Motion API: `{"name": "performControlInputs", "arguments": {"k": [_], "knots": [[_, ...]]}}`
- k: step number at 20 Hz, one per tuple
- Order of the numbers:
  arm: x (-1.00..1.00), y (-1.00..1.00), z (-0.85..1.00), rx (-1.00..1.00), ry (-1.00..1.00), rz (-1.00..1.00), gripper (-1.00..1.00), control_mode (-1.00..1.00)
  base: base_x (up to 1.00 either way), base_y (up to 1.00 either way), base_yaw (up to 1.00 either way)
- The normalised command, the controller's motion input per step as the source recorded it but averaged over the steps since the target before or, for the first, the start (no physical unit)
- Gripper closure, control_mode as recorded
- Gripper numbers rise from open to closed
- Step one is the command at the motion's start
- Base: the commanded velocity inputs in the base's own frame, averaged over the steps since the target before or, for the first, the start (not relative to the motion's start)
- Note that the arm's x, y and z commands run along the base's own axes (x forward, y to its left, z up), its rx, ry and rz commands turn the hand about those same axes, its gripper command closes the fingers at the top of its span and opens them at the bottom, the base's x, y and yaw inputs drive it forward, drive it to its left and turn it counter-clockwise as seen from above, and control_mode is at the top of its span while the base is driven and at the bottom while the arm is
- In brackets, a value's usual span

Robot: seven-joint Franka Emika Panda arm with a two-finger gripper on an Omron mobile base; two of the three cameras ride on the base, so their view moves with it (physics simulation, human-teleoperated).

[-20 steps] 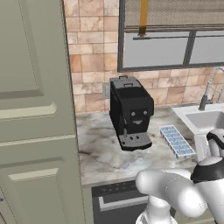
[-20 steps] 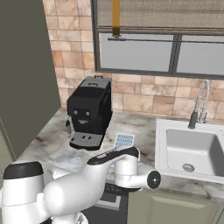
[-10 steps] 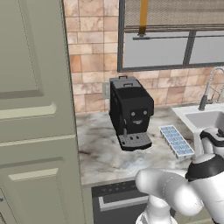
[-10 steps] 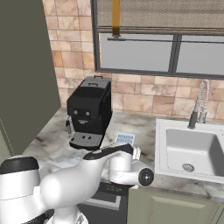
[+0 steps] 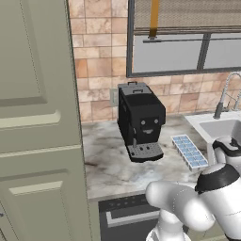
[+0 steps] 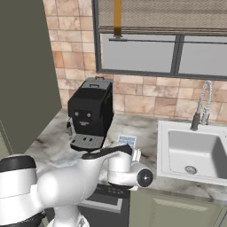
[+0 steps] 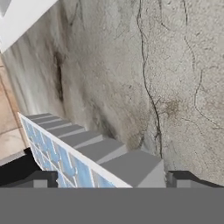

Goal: The ice cube tray has been filled with water. Take the tray and place it in the freezer to make ice. Close the freezer door after placing the tray.

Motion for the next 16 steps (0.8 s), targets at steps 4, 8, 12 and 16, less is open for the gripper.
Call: {"name": "performControlInputs", "arguments": {"k": [4,8,12,16], "knots": [[0.00,0.09,0.00,0.00,0.02,0.00,-1.00,-1.00,0.00,0.00,0.00],[0.00,0.10,-0.01,0.00,0.03,0.00,-1.00,-1.00,0.00,0.00,0.00],[0.00,0.10,-0.05,0.00,0.03,0.00,-1.00,-1.00,0.00,0.00,0.00],[0.00,0.16,-0.11,0.00,0.04,0.00,-1.00,-1.00,0.00,0.00,0.00]]}}
